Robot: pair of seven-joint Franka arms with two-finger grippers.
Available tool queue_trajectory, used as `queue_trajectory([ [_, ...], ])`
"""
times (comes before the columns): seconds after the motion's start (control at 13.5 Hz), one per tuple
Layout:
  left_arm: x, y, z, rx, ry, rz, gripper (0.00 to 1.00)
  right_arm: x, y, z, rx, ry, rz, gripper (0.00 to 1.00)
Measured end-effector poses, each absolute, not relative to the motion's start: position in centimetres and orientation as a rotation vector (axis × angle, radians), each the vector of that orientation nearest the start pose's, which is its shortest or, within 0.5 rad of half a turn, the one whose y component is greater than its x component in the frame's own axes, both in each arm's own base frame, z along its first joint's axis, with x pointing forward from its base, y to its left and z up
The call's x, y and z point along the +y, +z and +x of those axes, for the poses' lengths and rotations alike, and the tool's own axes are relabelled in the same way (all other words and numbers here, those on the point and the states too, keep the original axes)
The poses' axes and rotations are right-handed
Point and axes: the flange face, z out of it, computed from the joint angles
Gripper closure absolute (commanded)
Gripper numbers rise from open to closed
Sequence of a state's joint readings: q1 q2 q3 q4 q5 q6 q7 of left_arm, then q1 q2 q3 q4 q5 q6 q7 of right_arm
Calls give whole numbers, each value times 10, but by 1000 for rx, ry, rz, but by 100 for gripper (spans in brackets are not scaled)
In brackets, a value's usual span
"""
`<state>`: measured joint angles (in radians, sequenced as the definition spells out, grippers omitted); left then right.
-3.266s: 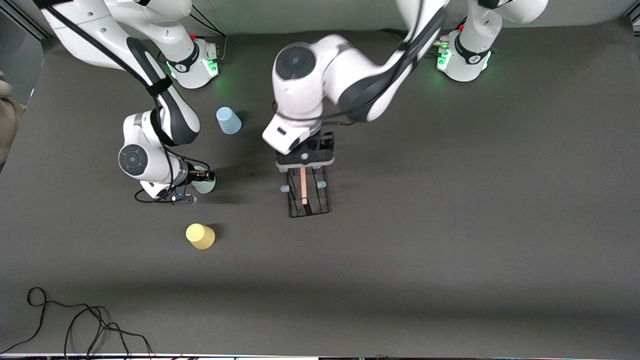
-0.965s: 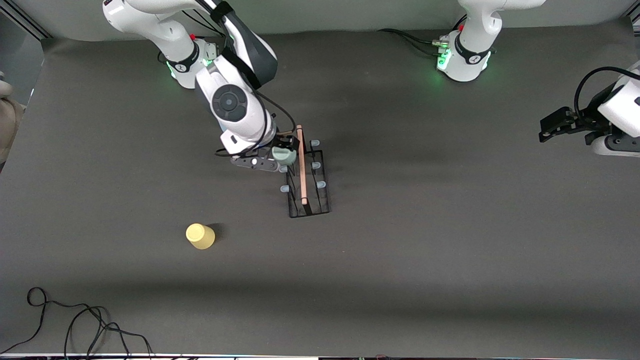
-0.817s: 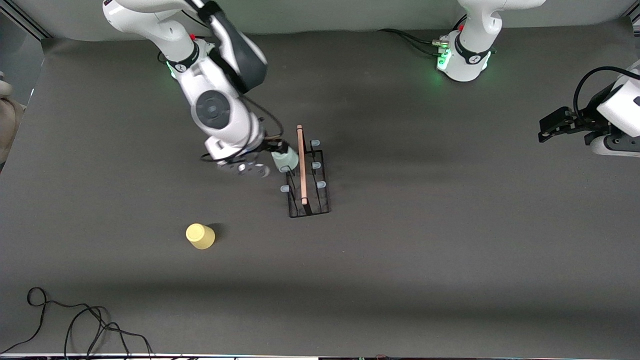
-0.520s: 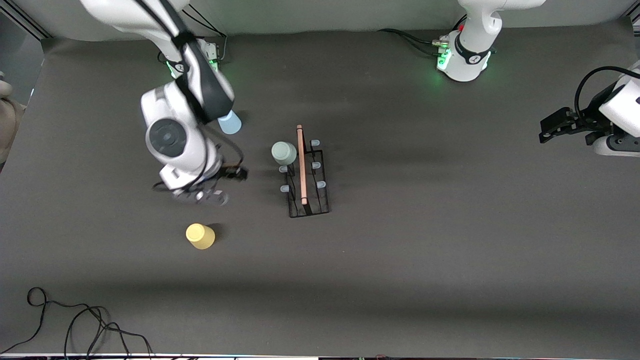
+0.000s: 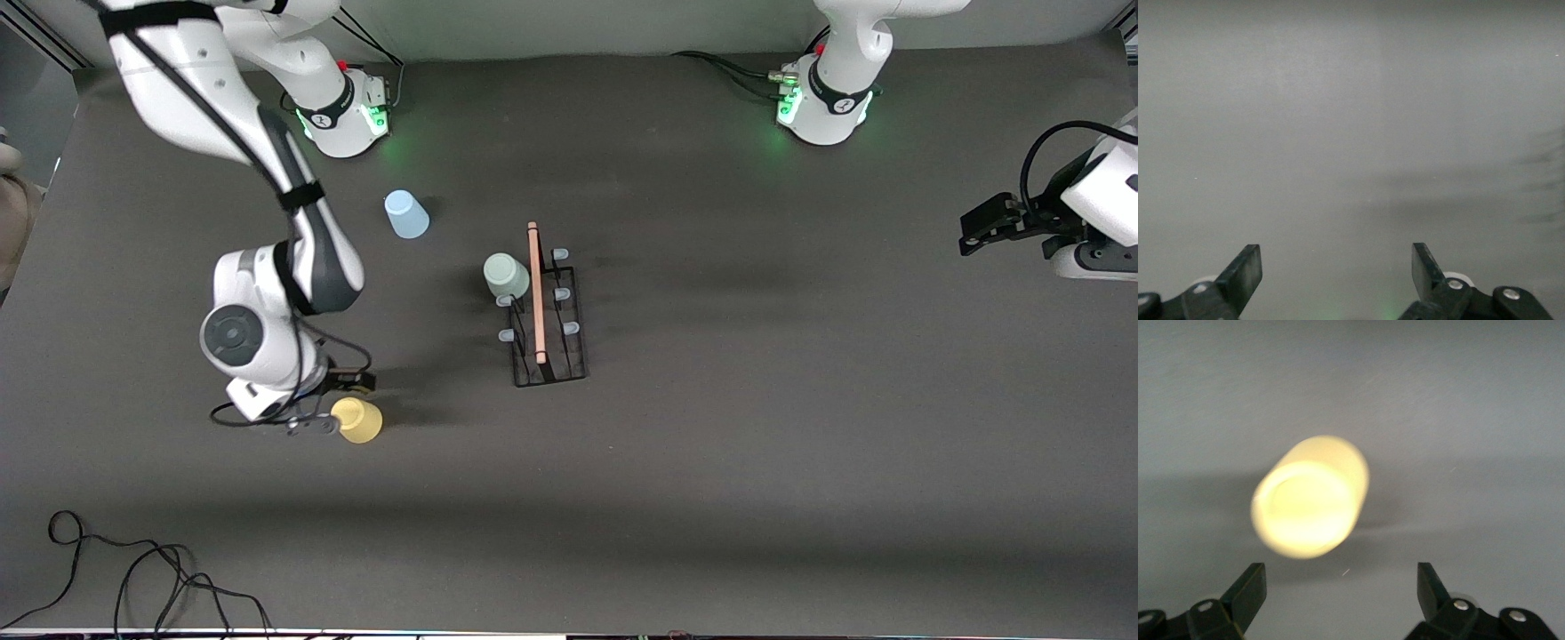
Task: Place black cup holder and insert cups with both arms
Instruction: 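Move the right gripper to the yellow cup and grasp it, then carry the yellow cup with the right gripper over the rack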
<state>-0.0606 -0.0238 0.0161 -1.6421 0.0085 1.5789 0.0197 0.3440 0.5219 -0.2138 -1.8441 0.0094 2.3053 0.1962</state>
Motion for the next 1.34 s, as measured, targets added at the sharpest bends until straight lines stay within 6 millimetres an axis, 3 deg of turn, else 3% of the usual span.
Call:
queue_trajectory([
  [0.15, -24, 605, 546, 106, 63, -3122, 0, 81, 235, 638, 76, 7, -3245, 0],
  [0.52, -25, 603, 546, 109, 66, -3119, 0, 96, 242, 643, 111, -22, -3192, 1],
  [0.67, -25, 603, 546, 109, 70, -3119, 0, 106, 251, 649, 114, -49, -3161, 7],
  [0.82, -25, 602, 547, 109, 73, -3119, 0, 108, 251, 652, 72, -59, -3158, 21],
  [0.97, -25, 602, 547, 110, 73, -3119, 0, 105, 240, 655, 62, -59, -3163, 28],
  [1.11, -25, 602, 547, 110, 73, -3119, 0, 104, 229, 657, 55, -44, -3170, 55],
  [1.19, -25, 602, 547, 110, 73, -3119, 0, 104, 225, 657, 54, -38, -3173, 62],
  [1.34, -25, 602, 547, 110, 72, -3119, 0, 106, 228, 660, 51, -51, -3170, 66],
])
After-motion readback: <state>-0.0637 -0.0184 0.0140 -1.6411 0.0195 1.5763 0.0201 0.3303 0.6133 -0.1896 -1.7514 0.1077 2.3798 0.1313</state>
